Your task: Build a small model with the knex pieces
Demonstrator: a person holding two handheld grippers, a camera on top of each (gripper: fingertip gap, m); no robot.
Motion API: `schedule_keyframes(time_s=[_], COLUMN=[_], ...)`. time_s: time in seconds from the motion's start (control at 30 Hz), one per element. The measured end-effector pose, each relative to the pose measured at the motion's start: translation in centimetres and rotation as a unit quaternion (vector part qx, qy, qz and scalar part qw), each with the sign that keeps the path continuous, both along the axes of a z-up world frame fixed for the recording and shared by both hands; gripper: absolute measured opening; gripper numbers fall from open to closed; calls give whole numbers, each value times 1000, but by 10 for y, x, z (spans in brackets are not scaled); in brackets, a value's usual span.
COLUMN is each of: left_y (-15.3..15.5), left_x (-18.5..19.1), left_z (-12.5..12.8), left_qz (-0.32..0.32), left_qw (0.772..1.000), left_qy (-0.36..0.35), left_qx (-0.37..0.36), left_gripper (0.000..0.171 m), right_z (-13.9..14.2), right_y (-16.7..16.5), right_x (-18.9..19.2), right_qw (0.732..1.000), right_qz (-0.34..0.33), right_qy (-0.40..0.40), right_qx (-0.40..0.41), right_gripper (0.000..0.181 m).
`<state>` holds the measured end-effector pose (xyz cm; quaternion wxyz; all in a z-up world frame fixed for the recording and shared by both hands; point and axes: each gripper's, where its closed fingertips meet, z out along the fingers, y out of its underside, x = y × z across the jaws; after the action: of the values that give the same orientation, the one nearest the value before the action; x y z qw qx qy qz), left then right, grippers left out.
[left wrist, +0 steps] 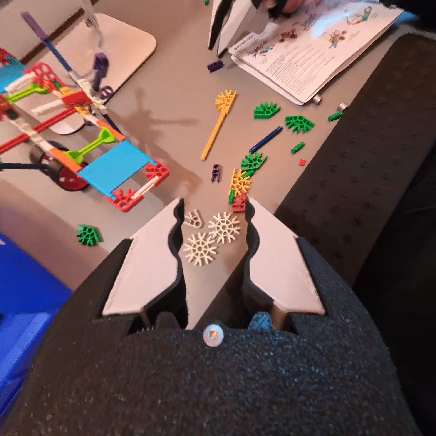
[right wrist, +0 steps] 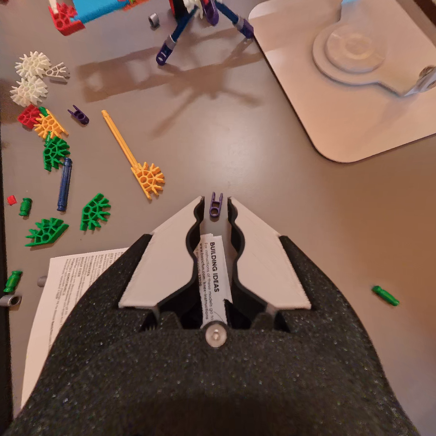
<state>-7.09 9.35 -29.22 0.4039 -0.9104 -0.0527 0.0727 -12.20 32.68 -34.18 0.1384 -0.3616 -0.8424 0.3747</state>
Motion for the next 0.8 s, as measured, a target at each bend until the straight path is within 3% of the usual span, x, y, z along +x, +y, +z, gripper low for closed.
schedule_keyframes(time_s=[0.17,0.3,0.57,0.73,0.8], left_y=[-24,-15,24,34,36], left_x=[-6,8,30,31,32], left_z=[-2,-15,-29,-29,-30], left_qz=[18,-14,-81,-91,-93], left_qw=[1000,1000,997,996,996], left_qy=[12,-5,-4,-7,-9], left_qx=[-13,-23,-16,-2,-1], left_gripper=[51,50,50,50,49], right_z=[31,38,0,-19,-20], right_y=[-17,-52,-127,-135,-132], right_x=[18,51,121,125,123], right_qw=[999,996,985,989,991], right_qz=[31,89,155,115,98], right_qy=[26,11,-67,-65,-50], right_qx=[13,26,46,66,79], right_gripper=[19,20,20,20,7])
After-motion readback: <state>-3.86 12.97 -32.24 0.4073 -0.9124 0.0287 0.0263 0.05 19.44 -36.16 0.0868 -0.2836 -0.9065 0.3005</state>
